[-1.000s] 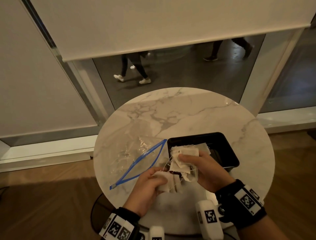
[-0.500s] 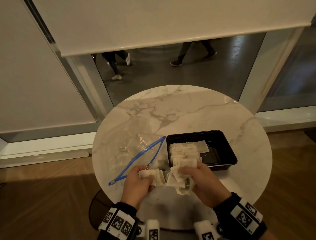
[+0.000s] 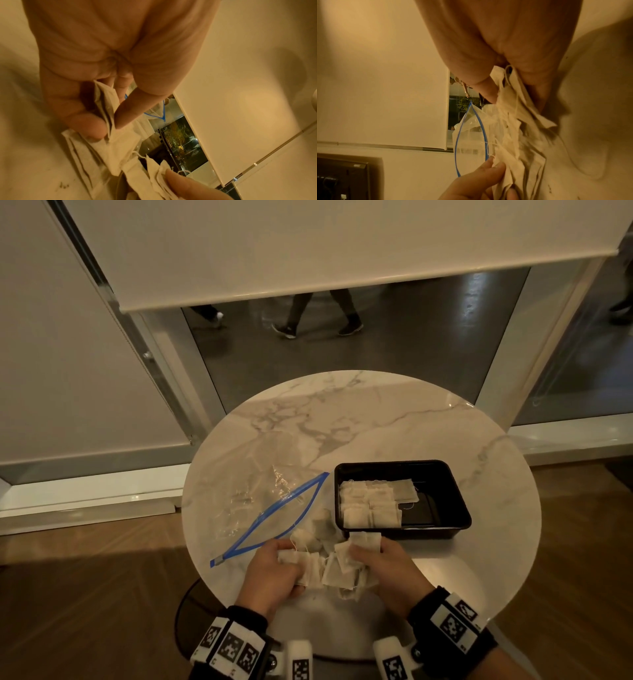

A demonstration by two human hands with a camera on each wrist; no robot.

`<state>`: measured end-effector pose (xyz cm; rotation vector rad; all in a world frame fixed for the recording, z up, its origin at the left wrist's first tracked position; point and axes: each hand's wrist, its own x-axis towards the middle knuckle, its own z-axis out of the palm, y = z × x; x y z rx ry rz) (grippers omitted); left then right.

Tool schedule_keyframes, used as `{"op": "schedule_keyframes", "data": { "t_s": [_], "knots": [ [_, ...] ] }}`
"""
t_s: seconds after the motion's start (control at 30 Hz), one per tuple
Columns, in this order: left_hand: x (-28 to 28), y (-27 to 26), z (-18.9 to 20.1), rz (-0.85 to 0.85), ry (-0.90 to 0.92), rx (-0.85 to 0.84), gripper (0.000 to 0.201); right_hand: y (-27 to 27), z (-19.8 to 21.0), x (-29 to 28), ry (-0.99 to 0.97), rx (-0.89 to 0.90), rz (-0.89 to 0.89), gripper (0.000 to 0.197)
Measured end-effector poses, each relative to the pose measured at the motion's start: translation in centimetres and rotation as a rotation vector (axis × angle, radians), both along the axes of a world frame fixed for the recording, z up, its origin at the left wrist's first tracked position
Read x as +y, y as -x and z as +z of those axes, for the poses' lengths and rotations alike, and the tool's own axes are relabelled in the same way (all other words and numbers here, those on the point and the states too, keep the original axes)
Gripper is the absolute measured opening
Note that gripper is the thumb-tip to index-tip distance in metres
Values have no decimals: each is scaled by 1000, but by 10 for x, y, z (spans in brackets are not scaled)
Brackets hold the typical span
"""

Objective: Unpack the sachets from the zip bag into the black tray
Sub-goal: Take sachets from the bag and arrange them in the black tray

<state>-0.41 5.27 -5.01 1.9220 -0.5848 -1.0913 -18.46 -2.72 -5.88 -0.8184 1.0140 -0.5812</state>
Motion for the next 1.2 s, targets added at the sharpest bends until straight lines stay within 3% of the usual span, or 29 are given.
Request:
{"op": "schedule_keyframes", "data": {
  "t_s": [0.2,0.43,0.63,0.83,1.03,1.2],
  "knots": [
    [1,-10,4,31,0,-45,40,-3,2,-3,174,163,-5,17],
    [3,-12,6,-7,2,-69,34,7,2,-3,485,478,166,12],
    [0,-4,2,-84,22,-96,28,11,3,-1,603,629,185,29],
    [-1,-1,4,-62,72,-122,33,16,10,-4,693,758,157,26],
    [-3,-1,7,-57,137,-315,29,20,22,-8,783,751,132,23],
    [-6,4,24,-35,238,-475,20,26,37,-13,842,607,65,13]
  ]
}}
